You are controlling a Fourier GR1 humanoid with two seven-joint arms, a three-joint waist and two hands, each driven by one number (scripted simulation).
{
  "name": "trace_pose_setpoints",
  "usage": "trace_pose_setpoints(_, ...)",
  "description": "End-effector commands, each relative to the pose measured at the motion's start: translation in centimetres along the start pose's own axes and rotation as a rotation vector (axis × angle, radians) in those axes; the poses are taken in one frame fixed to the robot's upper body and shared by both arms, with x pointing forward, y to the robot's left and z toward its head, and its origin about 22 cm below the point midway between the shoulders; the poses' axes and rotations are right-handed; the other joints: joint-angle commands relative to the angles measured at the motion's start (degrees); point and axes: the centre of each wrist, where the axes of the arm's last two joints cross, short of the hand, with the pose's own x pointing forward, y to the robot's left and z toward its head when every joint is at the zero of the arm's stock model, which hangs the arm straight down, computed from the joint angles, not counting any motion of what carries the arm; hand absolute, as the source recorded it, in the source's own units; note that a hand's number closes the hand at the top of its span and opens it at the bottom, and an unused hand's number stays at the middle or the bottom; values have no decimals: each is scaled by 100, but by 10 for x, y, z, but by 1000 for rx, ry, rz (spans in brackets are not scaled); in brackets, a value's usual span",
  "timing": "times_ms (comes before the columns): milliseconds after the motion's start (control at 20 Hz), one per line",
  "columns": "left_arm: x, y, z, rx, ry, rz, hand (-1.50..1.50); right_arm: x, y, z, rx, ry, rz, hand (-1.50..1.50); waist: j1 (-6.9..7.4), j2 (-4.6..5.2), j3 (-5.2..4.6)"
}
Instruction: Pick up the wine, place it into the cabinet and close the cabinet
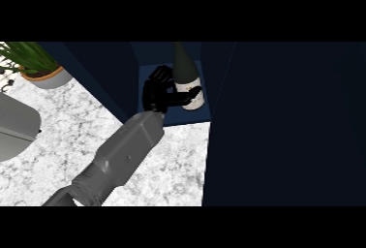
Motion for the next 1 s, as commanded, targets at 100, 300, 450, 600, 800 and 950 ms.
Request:
trace_pose_setpoints(100, 0, -10, 6, 24, 4, 33, 150, -5, 2, -7, 9, 14, -15, -150, -142, 48, -6)
trace_pose_setpoints(300, 8, -19, 1, 58, -28, 83, 150, 4, 6, 0, 28, -8, -5, -150, -113, 20, -5)
trace_pose_setpoints(450, 3, -20, 7, 73, -26, 76, -150, 5, 7, -2, 27, -1, -8, -150, -170, 23, -6)
trace_pose_setpoints(600, 6, -23, 5, 99, -48, 91, -150, 7, 1, -7, 5, -20, 3, -150, -49, 11, -3)
trace_pose_setpoints(800, 7, -26, 4, 123, -43, 70, -150, 0, 3, -7, 19, 4, -18, -150, -166, 39, 0)
trace_pose_setpoints(950, 10, -29, 1, 110, -37, 48, -150, 1, 1, -5, 10, -1, -5, -150, -67, 17, 2)
